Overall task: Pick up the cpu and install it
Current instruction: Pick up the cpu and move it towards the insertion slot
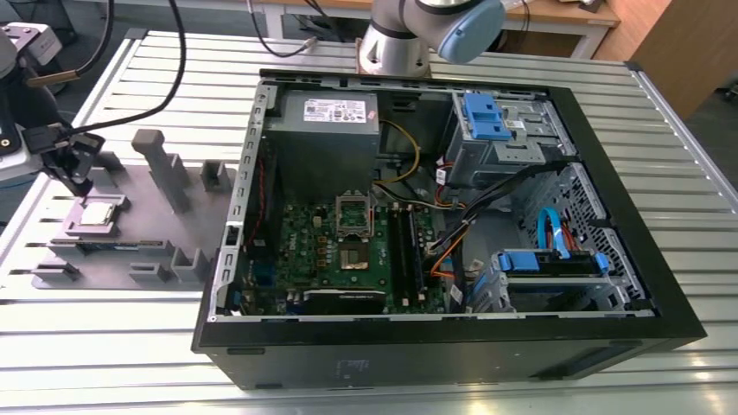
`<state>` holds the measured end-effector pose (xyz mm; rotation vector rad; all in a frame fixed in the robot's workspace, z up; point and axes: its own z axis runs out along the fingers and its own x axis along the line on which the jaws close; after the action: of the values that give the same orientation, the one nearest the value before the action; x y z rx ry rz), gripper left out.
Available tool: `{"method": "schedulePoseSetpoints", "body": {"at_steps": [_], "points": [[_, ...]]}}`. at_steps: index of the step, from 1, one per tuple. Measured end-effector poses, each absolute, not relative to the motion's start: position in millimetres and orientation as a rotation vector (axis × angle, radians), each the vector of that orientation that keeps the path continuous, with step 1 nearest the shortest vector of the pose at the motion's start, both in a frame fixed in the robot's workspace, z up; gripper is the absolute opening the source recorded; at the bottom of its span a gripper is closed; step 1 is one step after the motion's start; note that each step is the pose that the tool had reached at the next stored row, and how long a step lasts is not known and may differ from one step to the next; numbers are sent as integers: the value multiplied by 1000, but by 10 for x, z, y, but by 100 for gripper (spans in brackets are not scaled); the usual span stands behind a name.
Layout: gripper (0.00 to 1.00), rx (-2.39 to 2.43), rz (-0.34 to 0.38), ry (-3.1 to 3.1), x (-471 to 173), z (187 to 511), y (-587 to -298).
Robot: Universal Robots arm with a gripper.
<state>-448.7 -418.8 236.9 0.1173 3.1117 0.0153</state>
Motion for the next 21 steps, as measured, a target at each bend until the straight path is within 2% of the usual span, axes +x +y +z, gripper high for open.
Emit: {"method": "schedulePoseSetpoints", "body": {"at_steps": [21], "points": [[11,111,11,3111,-4520,2085,-4188]]}}
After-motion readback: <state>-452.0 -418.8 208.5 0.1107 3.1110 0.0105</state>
